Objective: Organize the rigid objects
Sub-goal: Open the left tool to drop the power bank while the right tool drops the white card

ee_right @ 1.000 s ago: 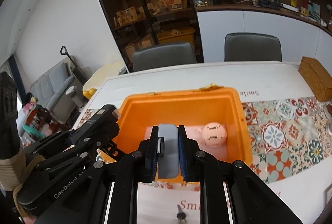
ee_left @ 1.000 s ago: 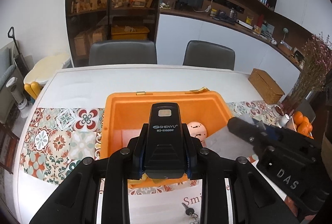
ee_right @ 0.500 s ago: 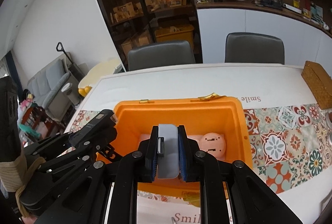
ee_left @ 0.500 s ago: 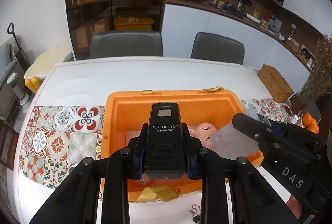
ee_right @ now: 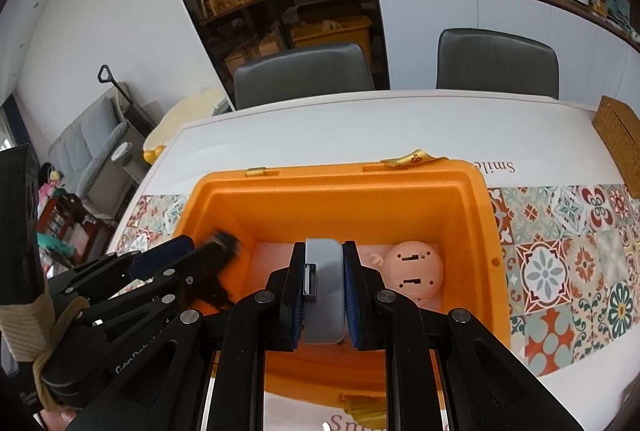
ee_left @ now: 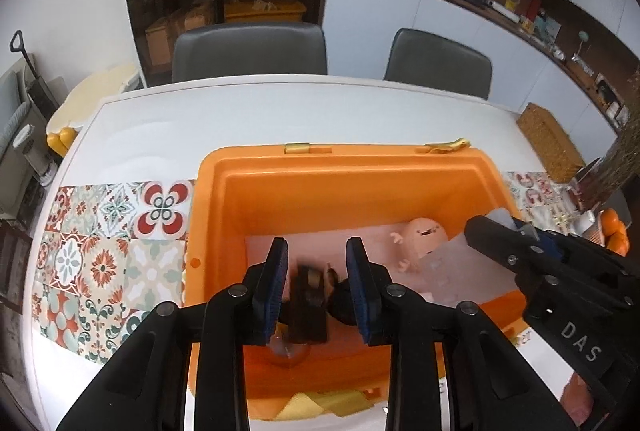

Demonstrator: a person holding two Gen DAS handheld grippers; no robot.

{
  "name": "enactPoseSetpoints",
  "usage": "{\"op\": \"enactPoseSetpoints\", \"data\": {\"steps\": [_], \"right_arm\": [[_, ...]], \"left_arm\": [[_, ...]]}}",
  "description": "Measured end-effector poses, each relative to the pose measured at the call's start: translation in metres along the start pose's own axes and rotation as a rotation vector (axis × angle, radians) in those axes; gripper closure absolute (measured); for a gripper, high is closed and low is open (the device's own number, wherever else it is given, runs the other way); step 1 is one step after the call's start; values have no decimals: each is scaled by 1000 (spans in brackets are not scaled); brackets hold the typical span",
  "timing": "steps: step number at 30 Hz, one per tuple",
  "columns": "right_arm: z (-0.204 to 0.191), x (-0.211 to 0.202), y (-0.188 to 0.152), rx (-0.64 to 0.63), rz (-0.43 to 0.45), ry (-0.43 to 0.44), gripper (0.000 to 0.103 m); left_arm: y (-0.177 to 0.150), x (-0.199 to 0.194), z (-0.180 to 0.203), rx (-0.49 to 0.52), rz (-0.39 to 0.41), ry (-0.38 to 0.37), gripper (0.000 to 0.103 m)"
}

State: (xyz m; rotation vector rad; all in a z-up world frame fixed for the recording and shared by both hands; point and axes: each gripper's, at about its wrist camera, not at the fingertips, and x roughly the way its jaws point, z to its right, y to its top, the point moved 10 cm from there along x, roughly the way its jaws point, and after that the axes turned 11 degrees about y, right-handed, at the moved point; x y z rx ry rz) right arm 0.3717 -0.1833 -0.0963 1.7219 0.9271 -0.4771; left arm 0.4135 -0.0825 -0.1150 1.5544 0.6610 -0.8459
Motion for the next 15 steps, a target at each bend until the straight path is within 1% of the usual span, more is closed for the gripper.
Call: {"op": "enactPoseSetpoints", "data": {"steps": [3,4,5,6,7,9,10,11,13,15], "right_arm": [[3,4,-1,2,-10,-5,85],[4,5,-1,4,-12,-6,85],[5,7,-2,8,-17,-6,85],[6,9,-3,12,-22,-3,85],[6,11,-3,15,-28,0,85],[5,15,-4,12,-34,0,85],[5,18,-4,7,-38,-5,85],[5,20,-4,5,-43,-9,85],[4,25,-4,5,-51,-6,85],[5,30,-4,9,-60,-4,85]], "left_arm": [[-1,3,-6,-1,-5,31,72],[-1,3,-8,-2,-5,41,67],[-1,4,-10,-2,-5,49,58],[-2,3,-13,-2,-4,64,53],[-3,2,-17,-3,1,84,46],[-4,0,-23,-6,11,113,40],[-4,-1,-27,-10,11,131,33],[-5,-1,-30,-15,9,146,29],[-6,-2,-37,-25,10,164,27],[-7,-2,-41,-35,6,178,21]]}}
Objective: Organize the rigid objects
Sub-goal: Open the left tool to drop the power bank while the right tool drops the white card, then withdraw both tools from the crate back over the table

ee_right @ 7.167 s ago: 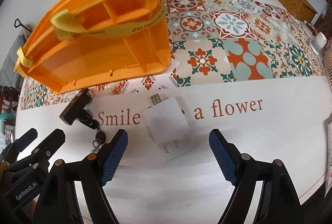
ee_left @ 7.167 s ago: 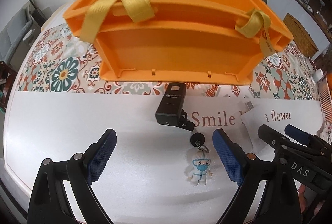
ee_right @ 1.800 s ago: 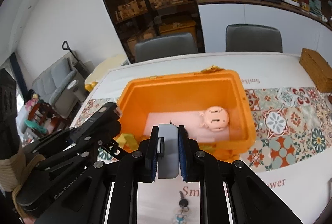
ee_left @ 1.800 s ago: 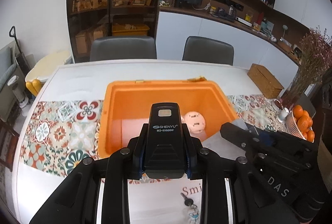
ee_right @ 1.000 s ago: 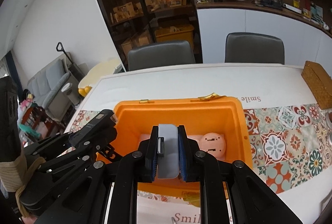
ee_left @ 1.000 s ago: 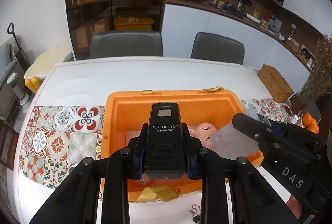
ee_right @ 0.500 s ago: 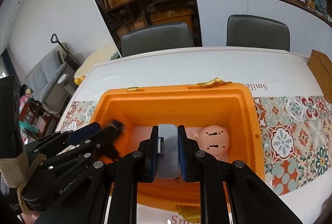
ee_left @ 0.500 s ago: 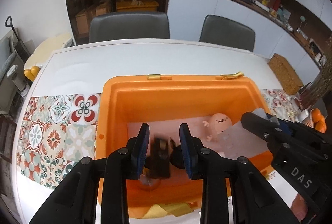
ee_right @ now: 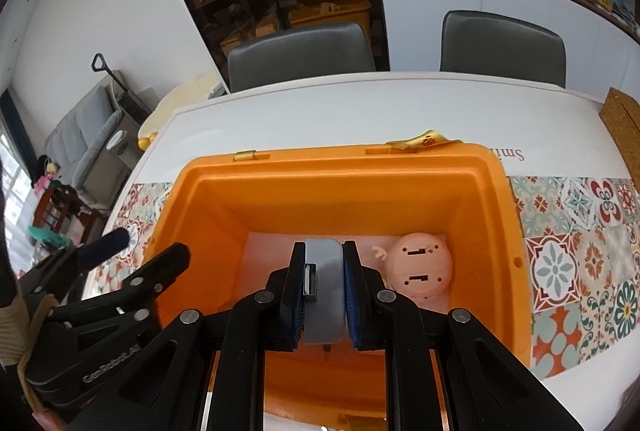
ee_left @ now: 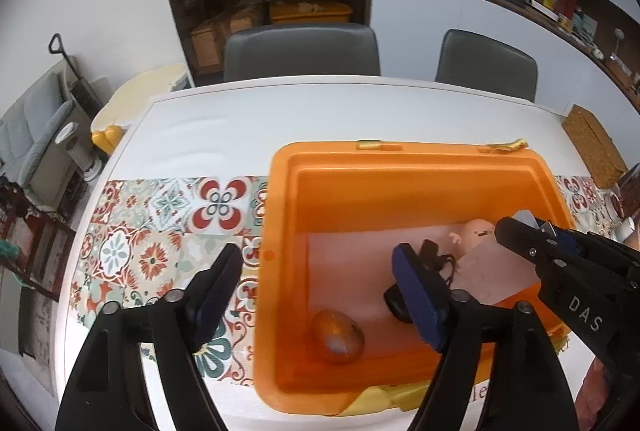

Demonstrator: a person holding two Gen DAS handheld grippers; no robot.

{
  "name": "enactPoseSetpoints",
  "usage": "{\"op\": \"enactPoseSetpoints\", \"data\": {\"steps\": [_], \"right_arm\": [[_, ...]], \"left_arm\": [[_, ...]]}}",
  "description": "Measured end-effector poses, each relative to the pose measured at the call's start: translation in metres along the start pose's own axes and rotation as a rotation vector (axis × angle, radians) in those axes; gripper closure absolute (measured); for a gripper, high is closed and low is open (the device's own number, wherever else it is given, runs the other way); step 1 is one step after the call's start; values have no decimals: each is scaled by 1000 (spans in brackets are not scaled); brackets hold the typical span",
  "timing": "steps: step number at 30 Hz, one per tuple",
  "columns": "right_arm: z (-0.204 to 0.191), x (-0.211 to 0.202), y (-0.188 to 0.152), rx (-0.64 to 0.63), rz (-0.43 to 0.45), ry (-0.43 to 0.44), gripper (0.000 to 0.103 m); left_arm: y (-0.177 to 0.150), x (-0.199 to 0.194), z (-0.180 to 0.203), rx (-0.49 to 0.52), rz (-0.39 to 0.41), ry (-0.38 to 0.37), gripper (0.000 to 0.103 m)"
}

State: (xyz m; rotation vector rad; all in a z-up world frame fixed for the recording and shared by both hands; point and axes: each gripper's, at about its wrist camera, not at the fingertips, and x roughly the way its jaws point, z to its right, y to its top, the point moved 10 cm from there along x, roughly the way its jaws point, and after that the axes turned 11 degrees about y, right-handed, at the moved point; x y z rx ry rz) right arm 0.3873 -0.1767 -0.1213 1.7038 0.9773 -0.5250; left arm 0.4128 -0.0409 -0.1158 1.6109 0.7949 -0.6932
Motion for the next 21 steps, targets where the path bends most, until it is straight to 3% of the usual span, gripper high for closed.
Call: {"op": "enactPoseSetpoints", "data": {"steps": [5,6,7,9,21], "right_arm": [[4,11,2,11,-18,-18,85],[7,12,1,23,-22,-24,77],[8,11,1,32,-20,-29,63],[14,6,0,54,2,-60,50],[-4,-37,-15,6,48,-115,43]], "left_arm": [[-1,4,-9,-22,-10,19,18],[-1,5,-11,-27,-14,17,17],[-2,5,-12,-32,-17,18,17],[-4,5,-15,-42,-20,22,17],[-22,-26,-13,-47,-1,1,10]]}}
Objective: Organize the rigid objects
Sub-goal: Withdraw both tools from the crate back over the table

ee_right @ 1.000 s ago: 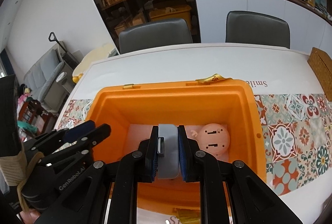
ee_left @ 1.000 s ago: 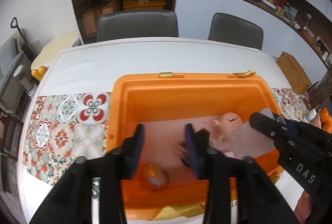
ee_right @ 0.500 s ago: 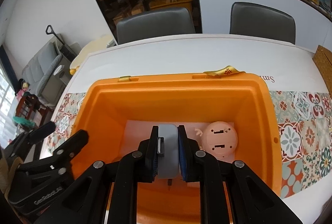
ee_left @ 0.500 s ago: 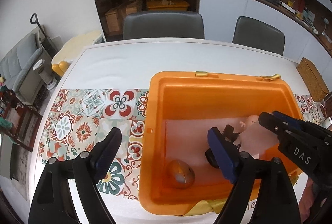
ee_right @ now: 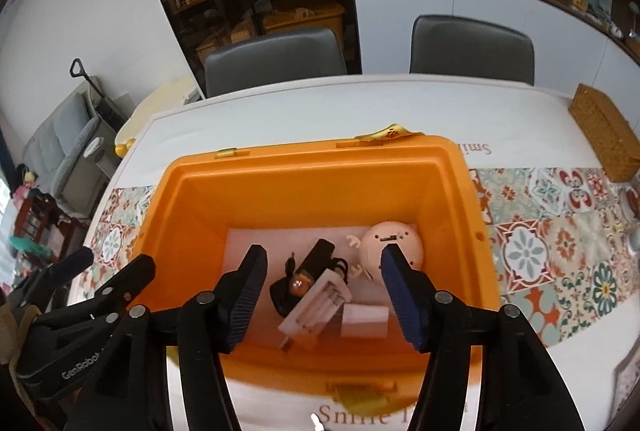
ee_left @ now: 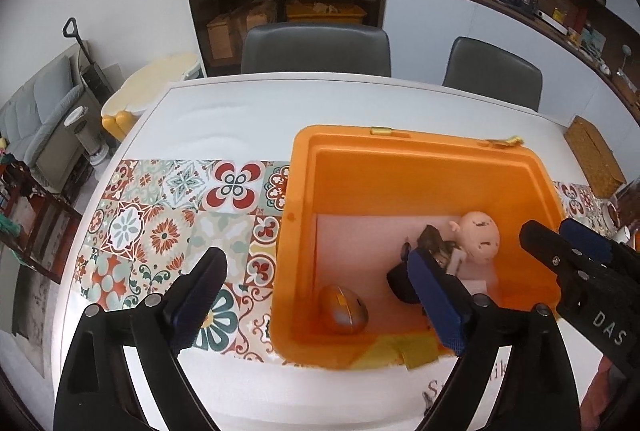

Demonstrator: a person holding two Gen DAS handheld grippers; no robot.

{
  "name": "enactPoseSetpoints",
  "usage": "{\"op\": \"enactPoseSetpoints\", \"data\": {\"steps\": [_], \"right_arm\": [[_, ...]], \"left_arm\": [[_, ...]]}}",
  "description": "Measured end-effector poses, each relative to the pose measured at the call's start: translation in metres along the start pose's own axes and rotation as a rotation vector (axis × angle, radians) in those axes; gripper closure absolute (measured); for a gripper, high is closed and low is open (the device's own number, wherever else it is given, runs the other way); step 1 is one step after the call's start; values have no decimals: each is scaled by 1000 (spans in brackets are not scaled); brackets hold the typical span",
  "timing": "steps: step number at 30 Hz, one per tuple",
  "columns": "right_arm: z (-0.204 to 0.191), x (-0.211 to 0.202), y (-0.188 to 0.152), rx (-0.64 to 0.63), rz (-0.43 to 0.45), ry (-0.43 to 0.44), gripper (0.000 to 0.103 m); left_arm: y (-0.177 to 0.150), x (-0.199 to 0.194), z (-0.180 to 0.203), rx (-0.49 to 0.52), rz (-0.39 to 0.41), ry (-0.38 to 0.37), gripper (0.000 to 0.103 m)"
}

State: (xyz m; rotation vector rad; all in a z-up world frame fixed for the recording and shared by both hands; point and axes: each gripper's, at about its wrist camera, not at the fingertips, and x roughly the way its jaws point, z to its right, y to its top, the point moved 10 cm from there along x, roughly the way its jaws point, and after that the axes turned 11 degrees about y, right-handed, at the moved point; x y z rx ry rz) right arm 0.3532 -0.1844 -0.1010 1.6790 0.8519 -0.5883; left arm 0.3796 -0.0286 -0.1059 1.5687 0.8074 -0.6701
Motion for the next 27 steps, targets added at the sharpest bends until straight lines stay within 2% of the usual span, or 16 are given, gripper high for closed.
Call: {"op": "enactPoseSetpoints", "data": {"steps": [14,27], "right_arm": [[-4,-42,-42,19,3,-16,43],[-5,-48,-97,60,-63,-17,43]], "left_arm": [[-34,-29,-9,-8,-3,-9,6],[-84,-33,-13,22,-72,-7,6]]}}
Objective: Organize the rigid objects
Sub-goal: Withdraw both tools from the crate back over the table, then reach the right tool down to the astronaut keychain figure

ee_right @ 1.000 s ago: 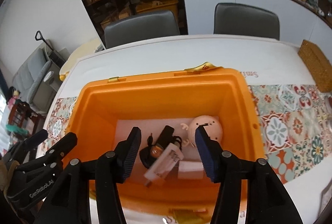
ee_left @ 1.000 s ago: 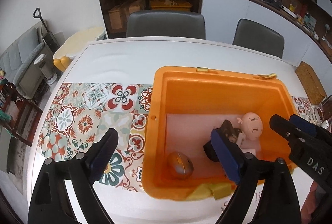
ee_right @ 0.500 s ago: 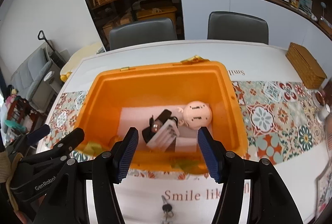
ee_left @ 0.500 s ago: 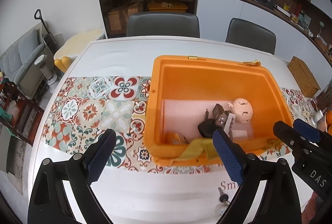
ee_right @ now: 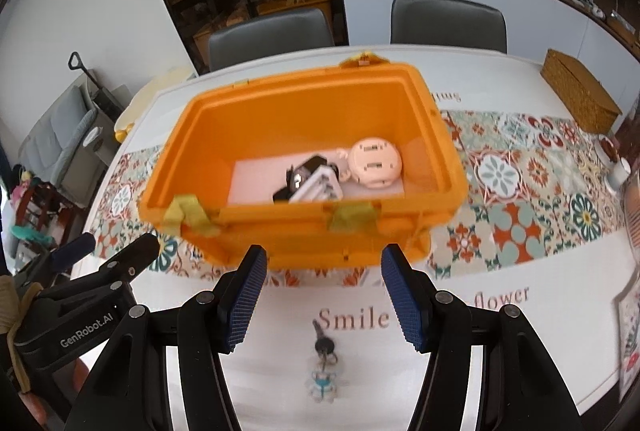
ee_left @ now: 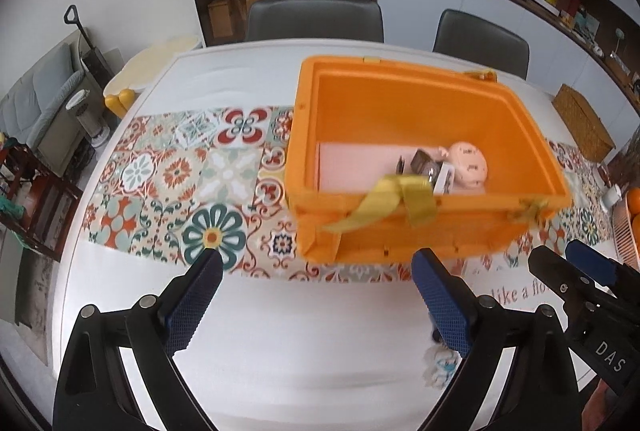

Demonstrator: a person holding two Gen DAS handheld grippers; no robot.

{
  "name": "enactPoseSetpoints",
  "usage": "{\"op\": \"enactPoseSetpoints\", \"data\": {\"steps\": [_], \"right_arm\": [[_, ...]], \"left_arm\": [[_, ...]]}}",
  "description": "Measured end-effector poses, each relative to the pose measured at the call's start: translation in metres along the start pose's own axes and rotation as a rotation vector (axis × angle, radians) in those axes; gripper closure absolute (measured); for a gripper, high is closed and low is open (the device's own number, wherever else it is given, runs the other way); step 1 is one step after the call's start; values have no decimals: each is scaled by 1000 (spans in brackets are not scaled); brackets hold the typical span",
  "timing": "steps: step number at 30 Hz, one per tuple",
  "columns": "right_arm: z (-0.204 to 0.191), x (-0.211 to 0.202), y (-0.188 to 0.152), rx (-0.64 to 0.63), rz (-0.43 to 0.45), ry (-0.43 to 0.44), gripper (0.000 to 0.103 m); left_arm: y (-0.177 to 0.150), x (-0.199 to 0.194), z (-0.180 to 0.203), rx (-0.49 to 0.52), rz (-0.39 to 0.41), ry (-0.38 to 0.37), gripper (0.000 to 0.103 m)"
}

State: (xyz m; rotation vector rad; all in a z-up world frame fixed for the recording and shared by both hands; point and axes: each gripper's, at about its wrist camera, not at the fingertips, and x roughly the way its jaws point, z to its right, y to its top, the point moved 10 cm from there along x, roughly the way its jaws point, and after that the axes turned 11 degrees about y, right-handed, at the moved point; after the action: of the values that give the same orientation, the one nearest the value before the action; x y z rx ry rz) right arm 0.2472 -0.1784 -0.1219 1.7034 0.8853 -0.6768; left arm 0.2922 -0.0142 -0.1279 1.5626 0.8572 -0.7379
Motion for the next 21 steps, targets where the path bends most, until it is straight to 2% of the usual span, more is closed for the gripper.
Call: {"op": "enactPoseSetpoints", "data": {"steps": [5,15,21], "right_arm": [[3,7,-25,20,-53,7,43],[11,25,-56,43,-144,-1,43],[14,43,-82,74,-230,14,43]], "left_arm": [[-23,8,2,19,-50,-1,6],[-63,28,6,54,-149,7,6],[-81,39,6,68,-196,13,6]]}}
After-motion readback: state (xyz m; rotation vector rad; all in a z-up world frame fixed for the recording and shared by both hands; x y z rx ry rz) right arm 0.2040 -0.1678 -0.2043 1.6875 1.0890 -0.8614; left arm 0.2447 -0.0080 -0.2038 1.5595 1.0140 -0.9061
